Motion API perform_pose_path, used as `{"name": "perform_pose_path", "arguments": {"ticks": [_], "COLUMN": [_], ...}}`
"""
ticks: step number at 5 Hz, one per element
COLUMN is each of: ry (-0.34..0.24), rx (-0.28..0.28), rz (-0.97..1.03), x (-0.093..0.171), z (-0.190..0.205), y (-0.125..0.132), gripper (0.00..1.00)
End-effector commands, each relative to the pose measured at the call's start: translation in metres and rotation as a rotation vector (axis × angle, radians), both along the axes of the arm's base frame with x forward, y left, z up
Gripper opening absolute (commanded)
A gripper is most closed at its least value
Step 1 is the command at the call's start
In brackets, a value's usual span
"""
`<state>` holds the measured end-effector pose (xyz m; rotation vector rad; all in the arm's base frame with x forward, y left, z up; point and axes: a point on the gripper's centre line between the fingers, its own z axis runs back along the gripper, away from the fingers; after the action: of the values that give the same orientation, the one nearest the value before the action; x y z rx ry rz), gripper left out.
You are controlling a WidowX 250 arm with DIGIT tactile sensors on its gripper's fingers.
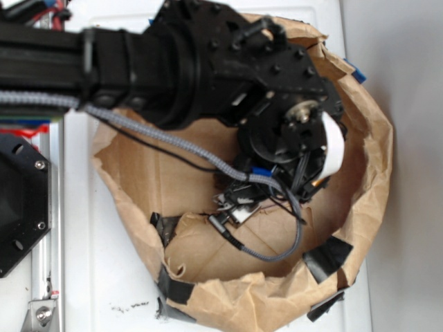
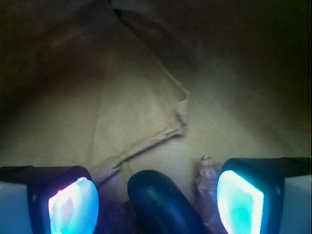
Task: Grab the shell.
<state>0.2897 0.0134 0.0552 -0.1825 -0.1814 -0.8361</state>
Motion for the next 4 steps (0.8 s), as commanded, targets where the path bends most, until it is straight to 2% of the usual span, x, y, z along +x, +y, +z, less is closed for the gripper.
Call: {"name": "perform_pose_path", "arguments": {"ticks": [1, 2, 4], "ry": [-0.053, -0.104, -0.122], "rx": [0.043, 0.047, 0.045], "rz": [0.137, 0.161, 0.156], "x": [0.029, 0.045, 0.039], "z": [0.004, 0.004, 0.008], "y": [0.010, 0.017, 0.015], "gripper": [1.00, 1.00, 1.00]}}
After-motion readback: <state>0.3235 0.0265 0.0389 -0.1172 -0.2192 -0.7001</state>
